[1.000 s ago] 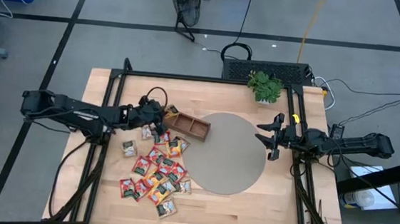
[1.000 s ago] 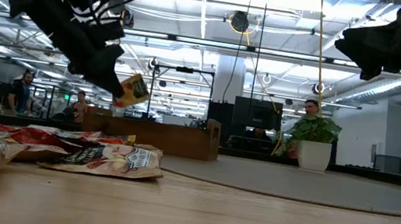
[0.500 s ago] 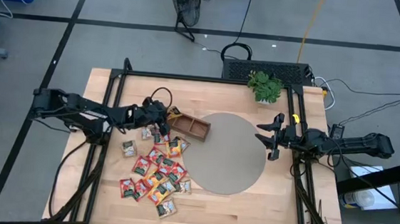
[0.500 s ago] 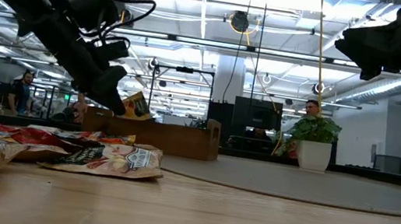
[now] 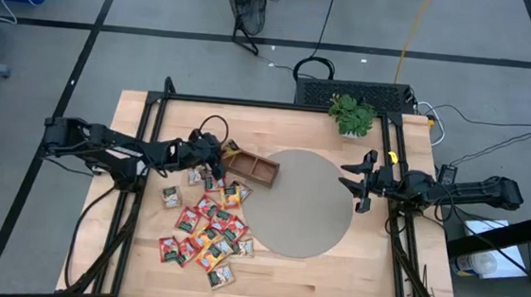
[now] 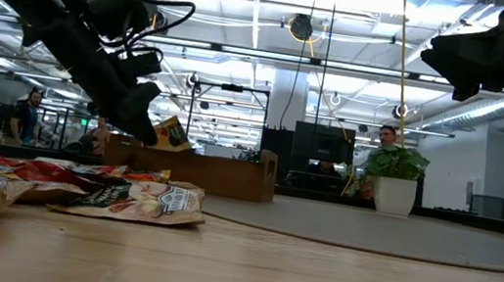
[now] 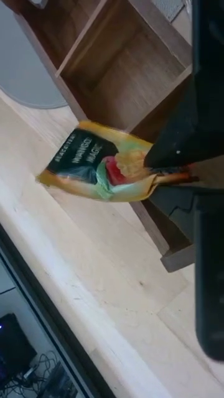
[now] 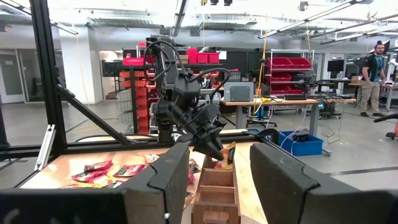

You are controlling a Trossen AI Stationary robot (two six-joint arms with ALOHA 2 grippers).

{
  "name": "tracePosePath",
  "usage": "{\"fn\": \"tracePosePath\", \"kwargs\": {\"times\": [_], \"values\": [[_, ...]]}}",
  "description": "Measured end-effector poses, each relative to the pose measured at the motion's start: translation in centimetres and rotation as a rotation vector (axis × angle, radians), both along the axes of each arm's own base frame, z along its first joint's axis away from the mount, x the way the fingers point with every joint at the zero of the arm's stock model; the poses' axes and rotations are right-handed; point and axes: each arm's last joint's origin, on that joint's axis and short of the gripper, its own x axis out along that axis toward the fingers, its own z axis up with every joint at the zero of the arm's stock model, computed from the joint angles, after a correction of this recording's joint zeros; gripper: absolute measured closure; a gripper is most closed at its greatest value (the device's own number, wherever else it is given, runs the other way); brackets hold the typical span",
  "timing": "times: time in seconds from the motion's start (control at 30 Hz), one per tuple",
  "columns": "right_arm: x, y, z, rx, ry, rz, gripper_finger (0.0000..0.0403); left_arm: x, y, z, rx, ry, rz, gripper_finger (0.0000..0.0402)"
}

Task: Pick & Place Tea
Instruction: Put the yellow tea bag into the left section of the wooden organizer

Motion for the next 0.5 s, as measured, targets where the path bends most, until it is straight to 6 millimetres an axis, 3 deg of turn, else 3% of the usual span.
{"fn": "tracePosePath", "kwargs": {"times": [0.3,0.5], "values": [[0.00,0.00,0.00,0.000,0.000,0.000,0.0248,-0.04,-0.01,-0.05,-0.001,0.006,0.002,0.0242],[0.00,0.00,0.00,0.000,0.000,0.000,0.0248,0.01,0.01,0.30,0.014,-0.001,-0.006,0.0204]]}}
